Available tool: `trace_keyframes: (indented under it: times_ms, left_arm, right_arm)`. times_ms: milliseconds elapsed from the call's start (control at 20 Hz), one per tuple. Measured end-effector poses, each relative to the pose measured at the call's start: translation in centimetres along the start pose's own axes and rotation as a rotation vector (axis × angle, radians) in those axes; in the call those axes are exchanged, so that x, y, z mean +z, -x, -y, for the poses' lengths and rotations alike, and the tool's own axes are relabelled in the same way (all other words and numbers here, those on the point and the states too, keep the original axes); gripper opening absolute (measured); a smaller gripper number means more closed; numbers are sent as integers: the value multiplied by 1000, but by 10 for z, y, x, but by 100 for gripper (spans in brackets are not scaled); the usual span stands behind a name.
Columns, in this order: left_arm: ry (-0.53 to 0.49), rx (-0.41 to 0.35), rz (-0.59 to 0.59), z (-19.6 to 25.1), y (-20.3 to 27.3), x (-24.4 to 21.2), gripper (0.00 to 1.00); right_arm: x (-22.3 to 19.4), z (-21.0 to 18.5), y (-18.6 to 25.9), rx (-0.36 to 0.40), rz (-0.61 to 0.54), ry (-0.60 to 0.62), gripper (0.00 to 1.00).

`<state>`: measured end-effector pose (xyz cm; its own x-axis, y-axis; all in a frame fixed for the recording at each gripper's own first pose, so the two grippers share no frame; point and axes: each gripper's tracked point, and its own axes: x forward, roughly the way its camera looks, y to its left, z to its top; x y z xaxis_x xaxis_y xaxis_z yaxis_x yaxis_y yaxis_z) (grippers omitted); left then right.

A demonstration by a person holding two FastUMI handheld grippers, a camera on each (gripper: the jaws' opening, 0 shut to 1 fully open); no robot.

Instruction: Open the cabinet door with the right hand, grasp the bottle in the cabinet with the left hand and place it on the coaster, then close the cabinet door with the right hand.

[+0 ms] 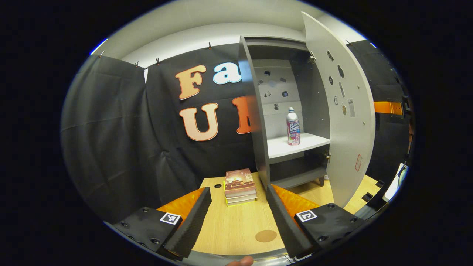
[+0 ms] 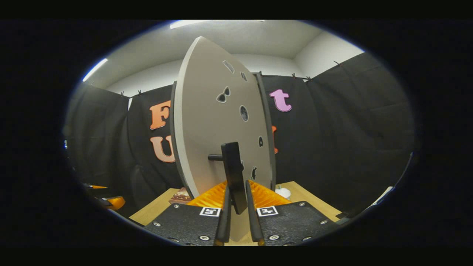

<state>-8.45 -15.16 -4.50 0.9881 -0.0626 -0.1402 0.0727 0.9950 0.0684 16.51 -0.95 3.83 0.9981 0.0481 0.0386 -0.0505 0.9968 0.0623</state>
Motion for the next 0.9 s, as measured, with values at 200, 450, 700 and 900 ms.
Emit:
trace_keyframes:
  times_ms: [200, 450, 700, 900]
  left_arm:
    - [-5, -19, -13, 31, 10, -3, 100]
    - [-12, -34, 0, 58, 13, 5, 100]
    - [-10, -36, -10, 79, 10, 5, 98]
    - [-16, -39, -11, 92, 7, 7, 97]
  right_arm:
    - [1, 10, 2, -6, 6, 10, 16]
    - [1, 30, 3, -36, -7, 25, 13]
    - [2, 46, 3, -65, -12, 39, 0]
    - [4, 44, 1, -16, -14, 27, 11]
